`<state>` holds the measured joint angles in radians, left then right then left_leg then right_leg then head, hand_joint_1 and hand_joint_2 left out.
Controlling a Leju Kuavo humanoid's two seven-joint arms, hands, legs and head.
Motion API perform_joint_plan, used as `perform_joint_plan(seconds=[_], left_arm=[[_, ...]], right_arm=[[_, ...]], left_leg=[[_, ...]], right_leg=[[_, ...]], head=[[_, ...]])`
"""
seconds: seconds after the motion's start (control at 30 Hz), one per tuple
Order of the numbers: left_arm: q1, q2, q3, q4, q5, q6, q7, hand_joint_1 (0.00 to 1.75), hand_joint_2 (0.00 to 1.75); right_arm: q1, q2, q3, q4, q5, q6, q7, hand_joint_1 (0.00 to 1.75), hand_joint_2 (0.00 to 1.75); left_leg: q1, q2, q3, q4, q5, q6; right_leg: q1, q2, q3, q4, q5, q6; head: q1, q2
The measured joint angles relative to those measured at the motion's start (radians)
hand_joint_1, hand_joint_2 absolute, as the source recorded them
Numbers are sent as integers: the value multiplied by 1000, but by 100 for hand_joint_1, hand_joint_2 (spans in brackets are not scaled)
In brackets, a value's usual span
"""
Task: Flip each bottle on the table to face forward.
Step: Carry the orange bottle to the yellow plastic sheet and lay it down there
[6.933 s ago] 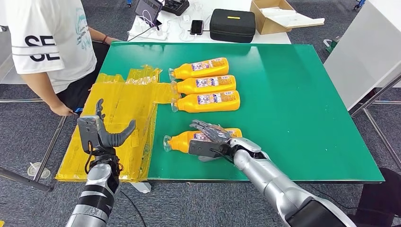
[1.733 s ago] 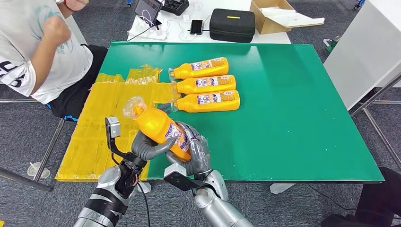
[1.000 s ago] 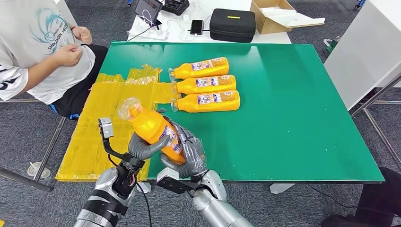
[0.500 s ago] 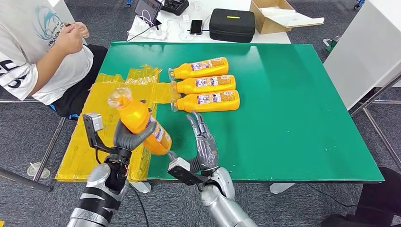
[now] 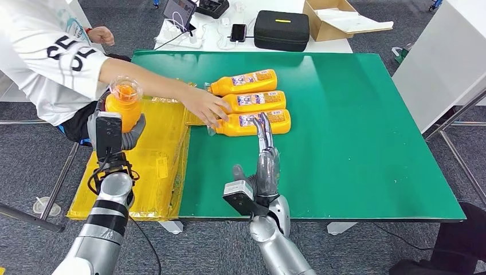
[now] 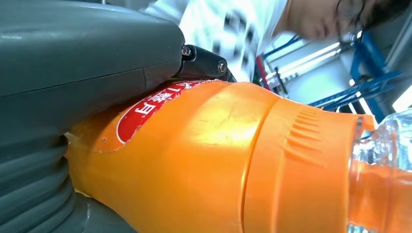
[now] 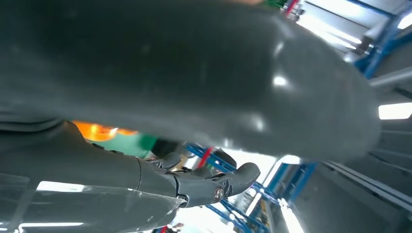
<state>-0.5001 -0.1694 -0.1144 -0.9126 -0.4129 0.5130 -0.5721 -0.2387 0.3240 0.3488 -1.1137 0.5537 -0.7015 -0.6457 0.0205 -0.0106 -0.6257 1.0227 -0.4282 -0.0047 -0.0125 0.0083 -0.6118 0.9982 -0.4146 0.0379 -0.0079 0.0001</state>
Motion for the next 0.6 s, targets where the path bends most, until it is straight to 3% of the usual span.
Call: perform_joint_plan(seconds=[0.2, 0.37, 0.5, 0.6], left_arm=[[-38, 7, -3, 47, -99, 43, 22, 175, 175], [-132, 37, -57, 183, -474, 133, 159, 175, 175], [-193, 74, -128, 311, -664, 54, 205, 175, 175], [-208, 111, -175, 385, -731, -31, 214, 175, 175]], right_arm=[[13, 0, 11, -63, -34, 0, -29, 0, 0], [17, -3, 38, -137, -105, 1, -51, 0, 0], [16, -12, 75, -183, -164, 6, -49, 0, 0], [15, -22, 100, -199, -192, 22, -44, 0, 131]], left_leg=[[0, 0, 0, 0, 0, 0], [0, 0, 0, 0, 0, 0], [0, 0, 0, 0, 0, 0], [0, 1, 0, 0, 0, 0]], right_leg=[[0, 0, 0, 0, 0, 0], [0, 0, 0, 0, 0, 0], [0, 0, 0, 0, 0, 0], [0, 0, 0, 0, 0, 0]], head=[[0, 0], [0, 0], [0, 0], [0, 0]])
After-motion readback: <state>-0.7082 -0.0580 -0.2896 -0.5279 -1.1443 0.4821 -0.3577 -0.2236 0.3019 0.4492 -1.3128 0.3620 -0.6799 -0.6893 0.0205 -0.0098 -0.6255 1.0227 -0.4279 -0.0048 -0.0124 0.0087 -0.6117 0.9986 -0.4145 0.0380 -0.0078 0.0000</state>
